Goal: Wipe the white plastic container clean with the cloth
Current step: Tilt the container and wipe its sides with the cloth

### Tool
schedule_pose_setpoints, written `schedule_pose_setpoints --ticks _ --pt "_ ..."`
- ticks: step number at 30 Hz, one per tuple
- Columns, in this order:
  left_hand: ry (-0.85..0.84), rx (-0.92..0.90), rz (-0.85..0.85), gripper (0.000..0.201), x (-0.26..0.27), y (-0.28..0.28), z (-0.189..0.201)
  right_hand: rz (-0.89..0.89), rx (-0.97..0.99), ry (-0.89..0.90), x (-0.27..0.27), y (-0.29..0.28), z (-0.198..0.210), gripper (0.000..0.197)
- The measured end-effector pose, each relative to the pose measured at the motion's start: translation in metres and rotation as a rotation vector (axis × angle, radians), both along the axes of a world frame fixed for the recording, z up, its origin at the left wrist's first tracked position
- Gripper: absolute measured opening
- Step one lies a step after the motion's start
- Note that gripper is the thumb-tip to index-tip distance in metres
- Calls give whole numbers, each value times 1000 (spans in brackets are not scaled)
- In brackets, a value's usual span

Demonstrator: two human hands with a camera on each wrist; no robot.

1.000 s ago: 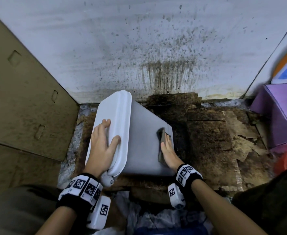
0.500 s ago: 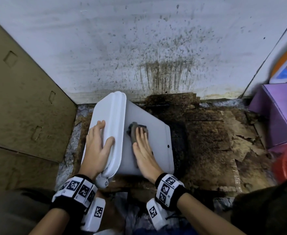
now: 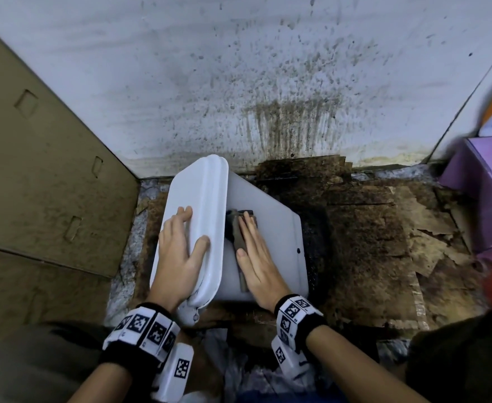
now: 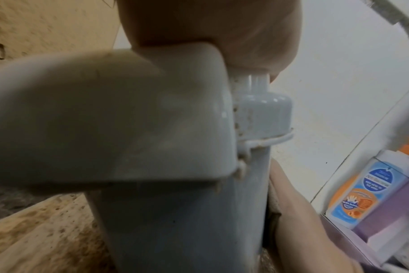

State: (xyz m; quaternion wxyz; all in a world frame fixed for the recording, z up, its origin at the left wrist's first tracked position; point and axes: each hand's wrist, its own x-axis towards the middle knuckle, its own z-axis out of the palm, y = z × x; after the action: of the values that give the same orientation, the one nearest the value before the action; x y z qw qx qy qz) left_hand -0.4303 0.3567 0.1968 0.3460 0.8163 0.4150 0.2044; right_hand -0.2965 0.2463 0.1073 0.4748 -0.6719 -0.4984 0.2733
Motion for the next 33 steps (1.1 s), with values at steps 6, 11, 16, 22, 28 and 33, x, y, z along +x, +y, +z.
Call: schedule_pose_setpoints --ticks 6,11,16,22,28,33 --pt "-12 -7 -3 69 -3 3 -1 -118 -136 91 19 -17 -47 54" --pt "-25 -17 4 70 -2 1 0 -156 -276 156 36 -33 -79 53" --pt "-13 -11 7 72 -1 1 0 -165 -280 209 27 -25 -66 53" --pt "-6 -11 9 74 0 3 -1 -122 -128 206 4 -9 -24 52" --pt "23 -5 9 75 -2 2 -1 -17 10 127 -24 2 23 53" --pt "22 -15 13 63 1 -4 3 -1 2 28 -18 -5 12 57"
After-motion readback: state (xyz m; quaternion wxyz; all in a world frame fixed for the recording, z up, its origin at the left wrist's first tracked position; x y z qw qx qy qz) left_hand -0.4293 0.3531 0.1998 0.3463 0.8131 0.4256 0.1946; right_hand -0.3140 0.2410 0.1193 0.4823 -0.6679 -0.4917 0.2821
